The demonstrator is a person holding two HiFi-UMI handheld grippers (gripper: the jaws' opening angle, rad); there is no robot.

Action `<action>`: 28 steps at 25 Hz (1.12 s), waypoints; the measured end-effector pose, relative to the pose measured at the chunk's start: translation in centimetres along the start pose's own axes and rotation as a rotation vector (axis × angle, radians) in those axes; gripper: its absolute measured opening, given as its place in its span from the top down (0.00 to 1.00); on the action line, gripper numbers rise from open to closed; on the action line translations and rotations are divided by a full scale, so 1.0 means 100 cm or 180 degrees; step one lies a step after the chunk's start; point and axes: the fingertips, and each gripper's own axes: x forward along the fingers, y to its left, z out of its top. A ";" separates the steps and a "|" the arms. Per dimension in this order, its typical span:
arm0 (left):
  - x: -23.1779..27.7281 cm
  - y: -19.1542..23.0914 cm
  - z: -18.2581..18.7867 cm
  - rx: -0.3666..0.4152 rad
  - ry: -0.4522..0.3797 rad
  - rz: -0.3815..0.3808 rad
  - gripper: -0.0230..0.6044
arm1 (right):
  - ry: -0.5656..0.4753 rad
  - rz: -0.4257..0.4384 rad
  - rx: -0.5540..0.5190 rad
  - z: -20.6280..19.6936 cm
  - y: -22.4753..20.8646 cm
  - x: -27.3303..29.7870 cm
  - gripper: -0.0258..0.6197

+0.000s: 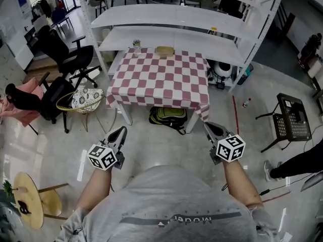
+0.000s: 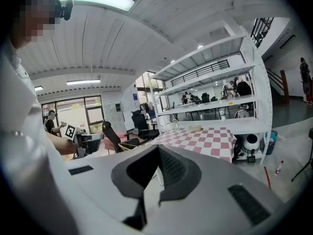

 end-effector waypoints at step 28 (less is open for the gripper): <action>0.130 0.177 0.063 0.0007 0.0113 -0.0658 0.94 | -0.0104 -0.0360 0.0063 0.063 -0.020 0.189 0.92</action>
